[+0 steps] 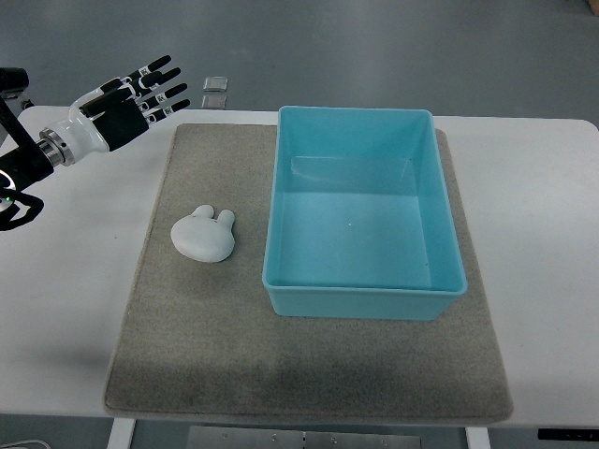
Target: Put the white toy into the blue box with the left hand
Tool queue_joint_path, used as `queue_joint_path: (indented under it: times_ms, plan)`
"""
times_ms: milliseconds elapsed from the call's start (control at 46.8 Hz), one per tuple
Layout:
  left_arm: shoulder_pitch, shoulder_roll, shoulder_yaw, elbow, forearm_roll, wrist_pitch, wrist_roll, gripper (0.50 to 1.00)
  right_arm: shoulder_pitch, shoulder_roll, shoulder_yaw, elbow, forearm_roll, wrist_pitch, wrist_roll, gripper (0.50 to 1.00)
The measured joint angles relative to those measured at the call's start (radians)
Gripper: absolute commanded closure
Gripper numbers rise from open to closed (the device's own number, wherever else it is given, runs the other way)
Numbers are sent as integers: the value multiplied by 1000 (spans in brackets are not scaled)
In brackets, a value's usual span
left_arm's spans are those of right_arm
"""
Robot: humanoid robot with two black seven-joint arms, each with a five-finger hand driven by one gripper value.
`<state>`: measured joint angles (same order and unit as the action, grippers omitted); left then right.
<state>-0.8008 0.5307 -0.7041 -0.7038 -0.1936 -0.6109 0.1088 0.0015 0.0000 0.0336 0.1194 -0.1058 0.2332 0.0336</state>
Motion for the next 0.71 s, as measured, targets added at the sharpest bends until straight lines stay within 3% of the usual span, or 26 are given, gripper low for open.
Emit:
queue_joint_path:
  times_ms: [706]
  plan:
    - [-8, 1, 10, 5, 16, 0, 6, 504, 0, 0, 0, 0, 0, 0, 0, 564]
